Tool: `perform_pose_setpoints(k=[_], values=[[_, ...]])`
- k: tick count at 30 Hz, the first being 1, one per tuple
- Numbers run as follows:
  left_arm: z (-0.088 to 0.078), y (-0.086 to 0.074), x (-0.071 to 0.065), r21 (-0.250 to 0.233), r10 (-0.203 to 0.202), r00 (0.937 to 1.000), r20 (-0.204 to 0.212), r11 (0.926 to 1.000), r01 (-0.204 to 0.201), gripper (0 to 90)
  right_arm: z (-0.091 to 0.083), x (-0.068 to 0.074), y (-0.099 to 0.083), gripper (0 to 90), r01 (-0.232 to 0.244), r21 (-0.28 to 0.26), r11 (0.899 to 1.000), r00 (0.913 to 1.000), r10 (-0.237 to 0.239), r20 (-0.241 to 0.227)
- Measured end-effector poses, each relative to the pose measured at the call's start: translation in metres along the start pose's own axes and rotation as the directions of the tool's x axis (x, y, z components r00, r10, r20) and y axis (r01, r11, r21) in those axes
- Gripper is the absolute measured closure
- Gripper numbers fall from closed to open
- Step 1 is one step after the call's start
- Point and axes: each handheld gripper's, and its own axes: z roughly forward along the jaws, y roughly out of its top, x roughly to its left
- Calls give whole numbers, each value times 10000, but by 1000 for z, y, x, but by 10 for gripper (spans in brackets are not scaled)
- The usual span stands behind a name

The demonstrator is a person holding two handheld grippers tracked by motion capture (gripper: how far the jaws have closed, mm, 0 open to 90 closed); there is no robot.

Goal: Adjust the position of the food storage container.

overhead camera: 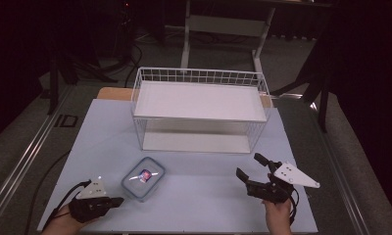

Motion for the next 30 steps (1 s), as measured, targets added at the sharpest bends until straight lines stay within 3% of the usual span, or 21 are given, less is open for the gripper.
perform_pose_setpoints(k=[2, 6, 11, 14, 16, 21, 25, 30], values=[[7, 2, 1, 310, -51, 10000, -65, 9995, 53, 900, 0, 0, 0, 169, -10, 4, 10000, 10000, 10, -14], [13, 5, 6, 466, -280, 9990, -357, 9985, 296, 900, 0, -1, 0, 169, -20, 34, 10000, 10000, 20, -69], [16, 10, 8, 295, -353, 9988, -340, 9989, 363, 900, 0, -2, 0, 170, -34, 4, 10000, 9999, 34, -110], [19, 14, 8, 429, -286, 9984, -478, 9986, 306, 900, 0, -2, 0, 170, -39, 11, 10000, 9999, 39, -137], [22, 15, 9, 397, -451, 9976, -523, 9981, 472, 900, 0, -2, 0, 170, -4, 27, 10000, 9999, 4, -114], [24, 21, 16, 416, -794, 9938, -781, 9957, 828, 900, 0, 0, 0, 170, 10, -15, 10000, 9997, -10, -252], [26, 27, 21, 252, -747, 9864, -1464, 9965, 792, 900, -1, 0, 1, 170, 52, -22, 10000, 9996, -52, -288], [31, 35, 31, 200, -933, 9831, -1578, 9950, 976, 900, 0, 0, 0, 170, -15, 33, 10000, 9995, 16, -321]])
